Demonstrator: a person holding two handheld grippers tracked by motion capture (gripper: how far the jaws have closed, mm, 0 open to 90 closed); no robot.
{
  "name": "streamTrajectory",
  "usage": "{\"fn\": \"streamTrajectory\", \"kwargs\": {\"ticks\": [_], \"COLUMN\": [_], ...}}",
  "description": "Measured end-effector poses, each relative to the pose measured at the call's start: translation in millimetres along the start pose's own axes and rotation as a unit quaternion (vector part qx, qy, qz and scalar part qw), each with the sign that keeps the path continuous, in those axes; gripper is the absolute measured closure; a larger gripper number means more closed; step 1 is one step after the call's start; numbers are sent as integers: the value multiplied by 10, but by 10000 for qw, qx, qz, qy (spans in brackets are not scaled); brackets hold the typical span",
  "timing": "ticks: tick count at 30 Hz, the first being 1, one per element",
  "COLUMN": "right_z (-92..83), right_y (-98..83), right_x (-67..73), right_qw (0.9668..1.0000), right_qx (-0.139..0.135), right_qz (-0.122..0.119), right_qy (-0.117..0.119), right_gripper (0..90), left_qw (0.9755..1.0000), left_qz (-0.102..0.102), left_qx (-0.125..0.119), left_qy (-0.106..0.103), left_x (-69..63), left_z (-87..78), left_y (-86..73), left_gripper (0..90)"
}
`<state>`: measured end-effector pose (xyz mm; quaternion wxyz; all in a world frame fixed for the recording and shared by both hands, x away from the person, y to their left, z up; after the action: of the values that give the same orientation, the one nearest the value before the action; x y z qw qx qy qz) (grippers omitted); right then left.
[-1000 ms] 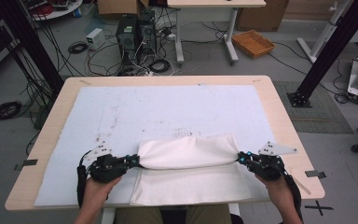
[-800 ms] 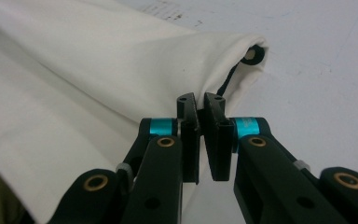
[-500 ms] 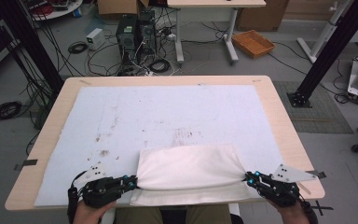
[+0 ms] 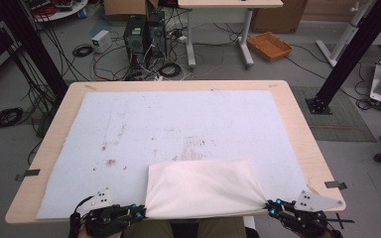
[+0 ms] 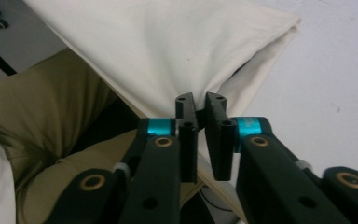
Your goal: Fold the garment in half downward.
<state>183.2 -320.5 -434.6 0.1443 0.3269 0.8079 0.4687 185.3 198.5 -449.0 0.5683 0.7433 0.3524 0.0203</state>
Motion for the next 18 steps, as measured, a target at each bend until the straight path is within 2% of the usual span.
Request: {"fn": "streamTrajectory", "kwargs": {"ticks": [2, 3, 4, 5, 6, 7, 11, 13, 14, 15, 16, 18], "right_z": [6, 6, 6, 3, 5, 14, 94, 220, 220, 346, 346, 489], "right_y": [-15, -11, -11, 0, 45, 71, 191, 302, 302, 379, 379, 447], "right_x": [-15, -23, -23, -35, -73, -98, -204, -314, -314, -400, -400, -483], "right_qw": [10000, 9998, 9998, 9996, 9986, 9982, 9957, 9941, 9941, 9934, 9934, 9933], "right_qx": [36, -7, -7, -90, -287, -340, -500, -533, -533, -481, -481, -390], "right_qz": [91, 141, 141, 179, 209, 171, 220, 319, 319, 390, 390, 432], "right_qy": [-17, -102, -102, -191, -382, -472, -753, -894, -894, -965, -965, -999], "right_gripper": [630, 553, 553, 510, 423, 386, 345, 335, 335, 330, 330, 329], "left_qw": [9997, 9992, 9992, 9976, 9968, 9959, 9934, 9922, 9922, 9920, 9916, 9917], "left_qz": [-157, -207, -207, -209, -224, -201, -146, -151, -151, -194, -206, -222], "left_qx": [-127, -226, -226, -385, -441, -502, -564, -610, -610, -602, -601, -524], "left_qy": [152, 246, 246, 531, 624, 727, 987, 1075, 1075, 1096, 1123, 1150], "left_x": [48, 72, 72, 130, 154, 179, 296, 405, 405, 446, 489, 579], "left_z": [4, -3, -3, -12, -10, -5, 54, 166, 166, 218, 276, 410], "left_y": [31, 56, 56, 133, 170, 208, 384, 536, 536, 585, 631, 703], "left_gripper": [578, 545, 536, 536, 465, 462, 436, 428, 428, 427, 427, 425]}}
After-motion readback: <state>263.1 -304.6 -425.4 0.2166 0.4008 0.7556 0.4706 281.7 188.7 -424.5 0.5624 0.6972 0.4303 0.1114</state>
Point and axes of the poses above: each handheld gripper's, and its own axes: z roughly forward along the jaws, y roughly out of its top, x roughly to its left, the point moved 1 cm from there along z, roughly forward along the jaws, and after that the axes turned 6 degrees about -x, right-handed, at the moved point
